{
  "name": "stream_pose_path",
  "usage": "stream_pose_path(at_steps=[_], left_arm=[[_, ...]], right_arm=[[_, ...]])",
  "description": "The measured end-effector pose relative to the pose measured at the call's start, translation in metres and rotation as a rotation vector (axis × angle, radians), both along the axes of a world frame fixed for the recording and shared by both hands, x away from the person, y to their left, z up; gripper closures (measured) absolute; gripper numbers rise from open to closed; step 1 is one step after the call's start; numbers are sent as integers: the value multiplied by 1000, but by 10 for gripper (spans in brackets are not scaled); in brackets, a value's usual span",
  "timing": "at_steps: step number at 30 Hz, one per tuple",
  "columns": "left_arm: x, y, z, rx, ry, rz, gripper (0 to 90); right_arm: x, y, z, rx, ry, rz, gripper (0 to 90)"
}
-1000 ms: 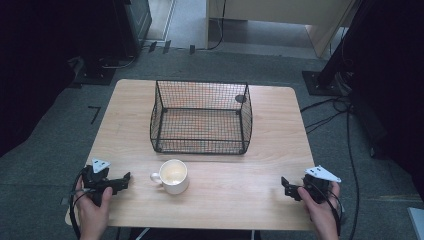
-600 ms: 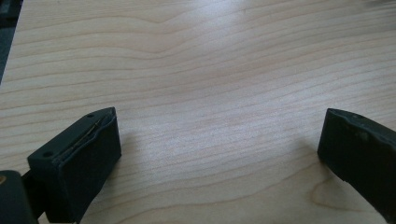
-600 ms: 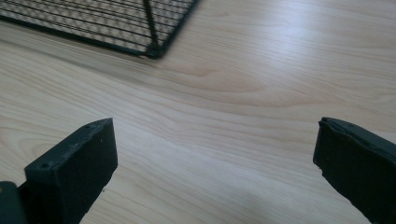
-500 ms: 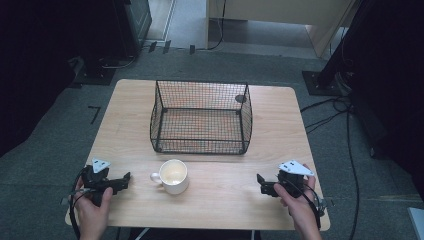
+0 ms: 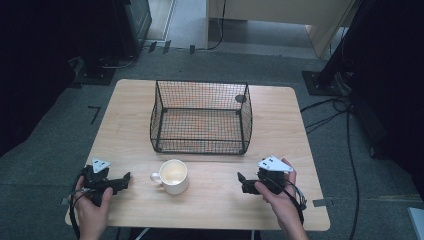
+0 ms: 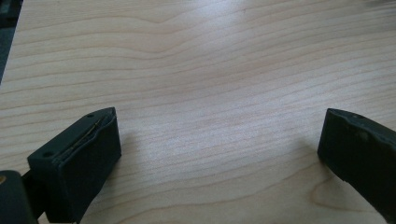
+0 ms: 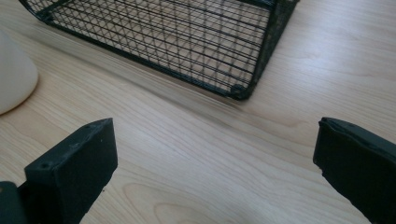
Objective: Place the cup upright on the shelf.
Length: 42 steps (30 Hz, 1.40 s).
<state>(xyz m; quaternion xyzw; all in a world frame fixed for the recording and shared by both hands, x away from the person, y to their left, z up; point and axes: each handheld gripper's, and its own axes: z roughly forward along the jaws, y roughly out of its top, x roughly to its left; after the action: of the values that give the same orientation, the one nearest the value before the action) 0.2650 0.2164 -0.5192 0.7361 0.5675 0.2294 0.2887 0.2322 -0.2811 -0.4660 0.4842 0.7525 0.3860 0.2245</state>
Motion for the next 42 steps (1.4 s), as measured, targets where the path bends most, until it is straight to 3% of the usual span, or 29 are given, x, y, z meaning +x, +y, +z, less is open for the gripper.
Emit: stream_pose_path(at_steps=[22,42], left_arm=[[0,0,0,2,2,-1,0],[0,0,0,0,0,0,0]], right_arm=[[8,59,-2,3,-6,117,0],[10,100,-2,26,-11,202,0]])
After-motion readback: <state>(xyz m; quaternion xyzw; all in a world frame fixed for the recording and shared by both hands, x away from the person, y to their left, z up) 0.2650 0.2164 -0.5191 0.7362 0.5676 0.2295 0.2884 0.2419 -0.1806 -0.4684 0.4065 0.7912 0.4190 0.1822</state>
